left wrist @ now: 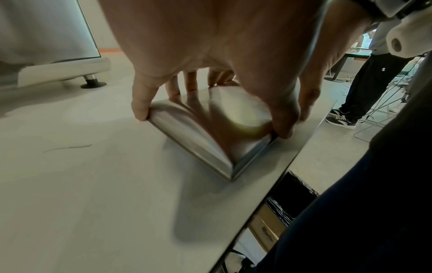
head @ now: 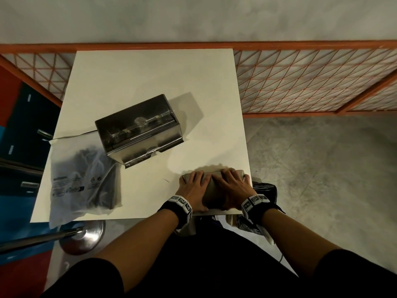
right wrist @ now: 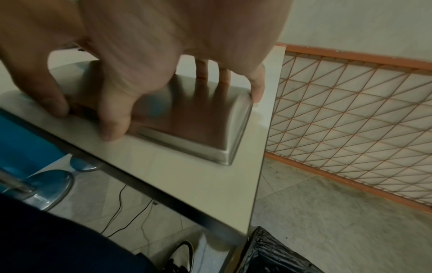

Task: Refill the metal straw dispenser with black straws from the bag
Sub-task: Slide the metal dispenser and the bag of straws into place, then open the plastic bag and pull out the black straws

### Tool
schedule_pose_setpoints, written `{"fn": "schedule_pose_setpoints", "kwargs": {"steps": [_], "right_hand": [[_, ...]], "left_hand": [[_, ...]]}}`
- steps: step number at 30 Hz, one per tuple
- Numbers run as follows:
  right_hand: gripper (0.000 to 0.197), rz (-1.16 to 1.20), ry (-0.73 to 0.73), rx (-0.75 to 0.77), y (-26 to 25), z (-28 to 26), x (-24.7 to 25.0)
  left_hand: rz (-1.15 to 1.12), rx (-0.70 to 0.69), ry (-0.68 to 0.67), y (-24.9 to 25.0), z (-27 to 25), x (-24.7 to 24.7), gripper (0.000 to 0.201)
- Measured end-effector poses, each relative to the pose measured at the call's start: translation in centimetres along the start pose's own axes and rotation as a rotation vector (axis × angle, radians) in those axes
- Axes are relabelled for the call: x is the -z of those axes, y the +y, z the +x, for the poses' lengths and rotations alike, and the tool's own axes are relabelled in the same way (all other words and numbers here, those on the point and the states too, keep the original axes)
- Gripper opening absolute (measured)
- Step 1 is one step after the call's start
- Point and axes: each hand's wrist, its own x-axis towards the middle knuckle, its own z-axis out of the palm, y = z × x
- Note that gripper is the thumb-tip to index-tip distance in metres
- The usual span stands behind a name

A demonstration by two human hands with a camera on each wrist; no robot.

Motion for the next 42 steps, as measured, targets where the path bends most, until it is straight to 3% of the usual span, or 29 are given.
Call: {"fn": "schedule_pose_setpoints", "kwargs": {"steps": [23,27,31,36,39,42], "right_hand": [[0.123,-0.047,-0.056,0.036,0.5,0.3,0.2],[0.098,-0.014,-0.115,-0.015,-0.3,1.1,2.1],[0.053,0.058,-0.095,-0.058,-3.5,3.1,5.2],[0.033,0.325,-0.145,0.067,-11.3,7.6,8.4],[0.026,0.458,-0.137,0.129,-16.9,9.9,9.2],[0.022,0.539,-0.223,0.132,-22.4,12.4,9.7]], "left_hand": [[-0.001,-0.010,0.012,-0.1,-0.2,-0.4,0.124],[-0.060,0.001,0.020,-0.2,-1.1,0.8,0.112],[-0.235,-0.029,0.127,-2.0,-3.5,3.2,0.060],[-0.567,0.212,0.367,-10.0,-9.4,4.5,0.030],[-0.648,0.375,0.517,-15.9,-13.1,4.3,0.022],[-0.632,0.573,0.550,-22.1,-16.2,3.5,0.019]]}}
